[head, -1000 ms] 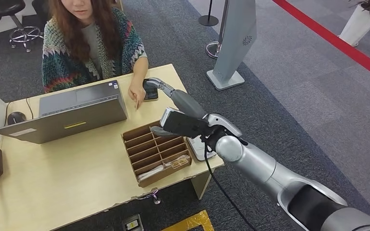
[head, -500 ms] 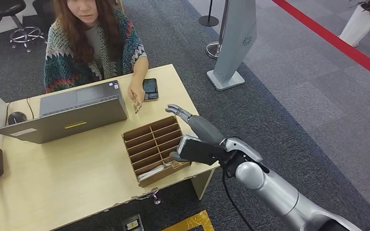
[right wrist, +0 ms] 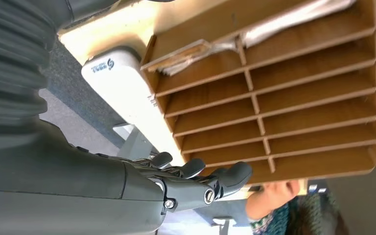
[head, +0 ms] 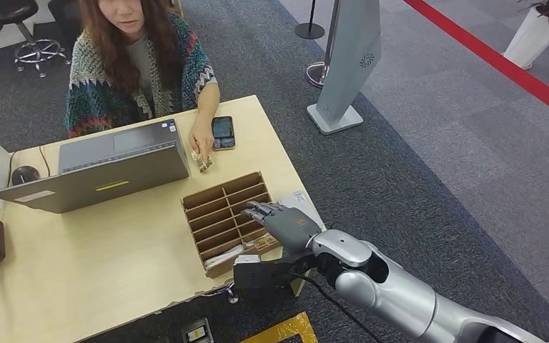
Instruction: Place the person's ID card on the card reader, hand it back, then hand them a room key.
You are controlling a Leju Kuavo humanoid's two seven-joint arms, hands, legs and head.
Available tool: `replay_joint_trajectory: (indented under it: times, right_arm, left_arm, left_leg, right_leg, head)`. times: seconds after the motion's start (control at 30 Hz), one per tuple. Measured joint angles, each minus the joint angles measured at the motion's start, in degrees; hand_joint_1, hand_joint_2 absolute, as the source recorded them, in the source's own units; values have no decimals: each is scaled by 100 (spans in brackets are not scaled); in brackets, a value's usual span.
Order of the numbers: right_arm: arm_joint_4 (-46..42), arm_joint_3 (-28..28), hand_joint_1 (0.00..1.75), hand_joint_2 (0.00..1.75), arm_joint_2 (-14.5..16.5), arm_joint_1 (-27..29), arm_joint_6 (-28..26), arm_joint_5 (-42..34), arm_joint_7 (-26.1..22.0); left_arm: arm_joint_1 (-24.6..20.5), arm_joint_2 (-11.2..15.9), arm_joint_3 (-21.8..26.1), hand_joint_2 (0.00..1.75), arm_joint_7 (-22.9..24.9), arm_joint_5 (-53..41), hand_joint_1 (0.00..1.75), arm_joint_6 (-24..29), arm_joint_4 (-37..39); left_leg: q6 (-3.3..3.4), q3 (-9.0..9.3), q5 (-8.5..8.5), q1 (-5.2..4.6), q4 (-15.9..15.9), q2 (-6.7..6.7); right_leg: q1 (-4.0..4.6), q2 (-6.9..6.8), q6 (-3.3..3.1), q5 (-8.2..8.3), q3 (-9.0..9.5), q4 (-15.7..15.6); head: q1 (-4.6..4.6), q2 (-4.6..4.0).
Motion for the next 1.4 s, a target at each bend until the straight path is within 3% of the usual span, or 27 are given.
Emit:
replay_joint_trajectory:
  times: [0.37,0.53,0.83,1.07,1.4]
  right_arm:
    - [50,411,0,175,-69,-137,-16,-132,-144]
    - [119,608,0,175,-75,-237,-378,916,-125]
    - [753,971,0,175,227,-200,-1664,2223,-105]
    - [1201,1170,0,175,418,-131,-1861,2264,-133]
    - [1423,1282,0,175,450,-108,-1910,2150,-54]
  left_arm:
    - [1,5,107,0,-11,120,0,48,0]
    - [1,-13,123,0,-73,173,0,128,0]
    - [1,-107,124,0,-164,174,0,215,-2]
    - [0,-112,124,0,-167,158,0,222,-2]
    - [-5,-112,124,0,-167,135,0,217,-2]
  left_leg:
    - [0,0,0,0,0,0]
    - [0,0,0,0,0,-1]
    - [0,0,0,0,-1,-1]
    - [0,0,0,1,-1,-1]
    - [0,1,0,0,0,0]
  right_leg:
    - [0,0,0,0,0,0]
    - [0,0,0,0,0,0]
    - [1,0,-1,-1,0,0]
    - [1,0,-1,-1,0,0]
    - [0,1,-1,-1,0,0]
  head:
    - [1,1]
    - [1,1]
    - [1,1]
    - [1,0]
    - [1,1]
